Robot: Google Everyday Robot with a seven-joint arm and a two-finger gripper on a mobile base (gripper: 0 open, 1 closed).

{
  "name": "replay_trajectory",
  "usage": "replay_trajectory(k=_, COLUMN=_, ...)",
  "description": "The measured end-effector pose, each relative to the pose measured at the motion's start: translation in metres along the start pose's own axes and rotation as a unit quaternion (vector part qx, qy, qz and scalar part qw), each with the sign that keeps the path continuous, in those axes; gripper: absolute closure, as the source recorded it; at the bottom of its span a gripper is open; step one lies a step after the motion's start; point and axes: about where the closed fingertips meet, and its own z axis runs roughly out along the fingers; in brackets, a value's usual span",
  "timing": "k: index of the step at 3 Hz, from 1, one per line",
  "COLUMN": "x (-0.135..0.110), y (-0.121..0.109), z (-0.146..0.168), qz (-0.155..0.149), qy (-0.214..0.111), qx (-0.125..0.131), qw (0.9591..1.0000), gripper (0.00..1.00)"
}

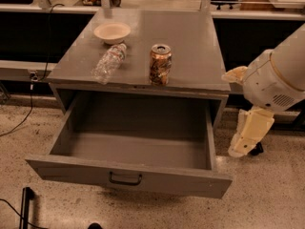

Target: Close top drawer

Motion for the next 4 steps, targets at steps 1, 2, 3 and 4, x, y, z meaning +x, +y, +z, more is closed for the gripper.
replay_trajectory(k=1, x=-0.021, y=0.013, z=0.031, qz=-0.051, qy=-0.027, qx=-0.003, qw=0.9983, gripper=0.00)
replay_trajectory(k=2, x=-0.028, y=0.027, z=0.066, qz=-0.079, qy=-0.051, qx=-0.003, qw=0.9956, gripper=0.00)
replay_trajectory(k=3, x=-0.029, y=0.027, z=0.065, qz=-0.080, qy=-0.052, qx=-0.002, qw=0.9955, gripper=0.00)
replay_trajectory(k=4, x=-0.024, y=0.033, z=0.091, qz=-0.064, qy=-0.053, qx=-0.006, qw=0.9965, gripper=0.00)
